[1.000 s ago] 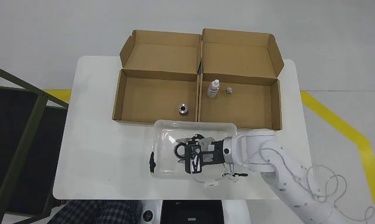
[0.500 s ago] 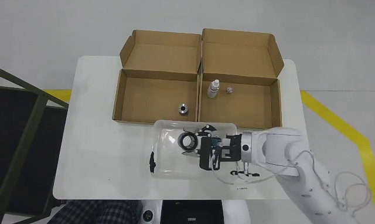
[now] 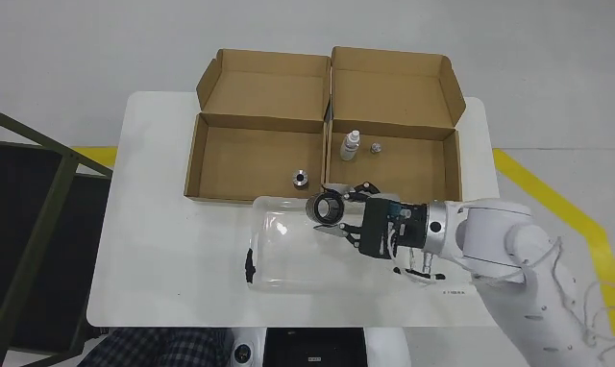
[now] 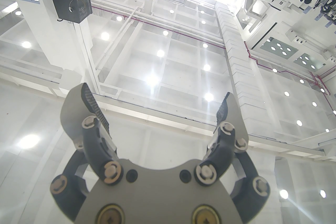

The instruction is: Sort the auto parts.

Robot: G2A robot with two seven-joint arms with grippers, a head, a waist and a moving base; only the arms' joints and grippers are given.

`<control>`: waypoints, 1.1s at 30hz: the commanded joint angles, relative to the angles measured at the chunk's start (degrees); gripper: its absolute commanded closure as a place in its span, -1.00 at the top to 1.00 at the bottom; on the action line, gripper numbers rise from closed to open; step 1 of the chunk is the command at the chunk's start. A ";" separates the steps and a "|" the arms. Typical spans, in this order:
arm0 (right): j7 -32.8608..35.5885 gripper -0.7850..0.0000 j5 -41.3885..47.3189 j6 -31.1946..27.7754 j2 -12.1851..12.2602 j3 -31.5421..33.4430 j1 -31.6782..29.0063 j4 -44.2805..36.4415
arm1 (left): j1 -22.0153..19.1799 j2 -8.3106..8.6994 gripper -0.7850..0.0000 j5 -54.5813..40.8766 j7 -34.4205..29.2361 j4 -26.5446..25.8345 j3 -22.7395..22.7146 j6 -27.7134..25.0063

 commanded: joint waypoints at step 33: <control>0.47 -1.00 -0.14 3.65 0.39 -3.67 4.87 5.06 | 0.00 0.00 1.00 0.00 0.00 0.00 0.00 0.00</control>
